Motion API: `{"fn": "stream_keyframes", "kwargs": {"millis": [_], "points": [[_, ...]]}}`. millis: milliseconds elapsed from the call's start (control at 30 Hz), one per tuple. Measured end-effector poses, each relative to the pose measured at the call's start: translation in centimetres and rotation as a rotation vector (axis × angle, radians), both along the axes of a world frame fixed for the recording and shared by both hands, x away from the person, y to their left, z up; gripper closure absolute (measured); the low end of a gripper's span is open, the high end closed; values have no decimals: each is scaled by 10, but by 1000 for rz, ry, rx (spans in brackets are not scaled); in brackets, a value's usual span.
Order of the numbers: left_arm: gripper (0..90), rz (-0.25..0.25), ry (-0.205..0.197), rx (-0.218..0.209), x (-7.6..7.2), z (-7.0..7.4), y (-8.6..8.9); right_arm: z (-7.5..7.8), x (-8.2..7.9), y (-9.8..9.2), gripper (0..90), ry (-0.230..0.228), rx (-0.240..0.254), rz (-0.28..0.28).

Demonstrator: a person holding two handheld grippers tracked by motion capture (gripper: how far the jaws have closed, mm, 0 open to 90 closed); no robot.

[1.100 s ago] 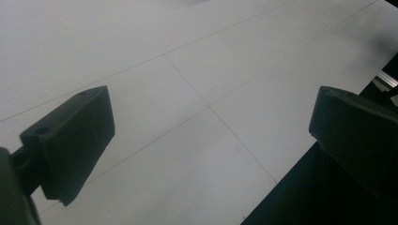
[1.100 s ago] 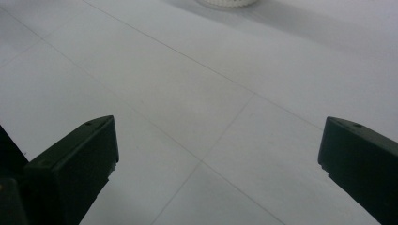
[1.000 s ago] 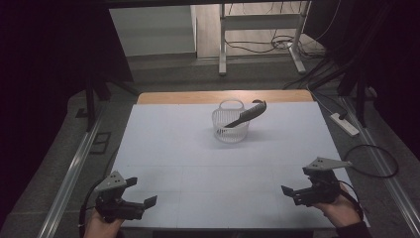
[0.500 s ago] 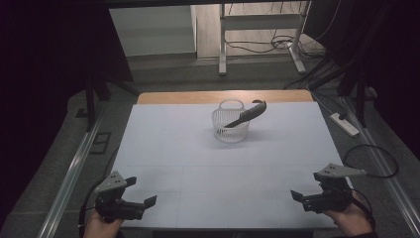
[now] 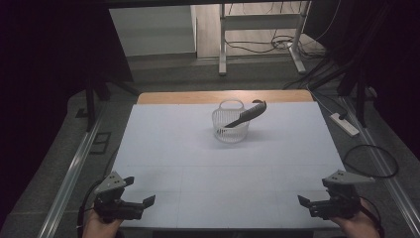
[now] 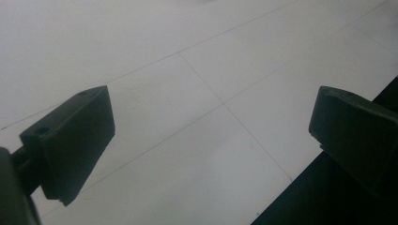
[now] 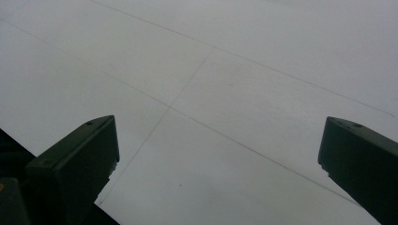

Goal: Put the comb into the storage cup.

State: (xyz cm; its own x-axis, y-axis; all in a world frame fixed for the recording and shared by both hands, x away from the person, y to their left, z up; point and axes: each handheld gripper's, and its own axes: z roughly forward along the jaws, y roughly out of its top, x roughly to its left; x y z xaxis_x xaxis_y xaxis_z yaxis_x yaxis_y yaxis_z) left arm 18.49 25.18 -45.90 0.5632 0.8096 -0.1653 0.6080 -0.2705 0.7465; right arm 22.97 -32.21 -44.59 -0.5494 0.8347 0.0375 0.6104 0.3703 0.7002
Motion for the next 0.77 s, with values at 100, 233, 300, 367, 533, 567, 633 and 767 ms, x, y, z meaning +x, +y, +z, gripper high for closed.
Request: {"fn": "stream_keyframes", "kwargs": {"millis": [100,233,300,367,533,567,633,767], "points": [[15,4,-1,7,0,0,1,-1,-2,-2,0,4,-2,-11],[15,9,1,13,0,0,2,0,-3,-4,0,2,-5,-26],[14,10,4,15,0,0,2,0,-3,-4,0,7,-15,-30],[14,12,5,17,0,0,2,0,-3,-3,0,14,-30,-29],[15,20,11,24,-1,0,3,-1,-4,0,0,30,-72,-22],[14,19,13,25,-1,0,4,-1,-4,1,0,35,-79,-22],[15,26,16,23,-1,-1,5,-2,-4,2,0,41,-88,-24],[15,28,18,19,0,-1,5,-3,-2,2,0,53,-98,-28]]}}
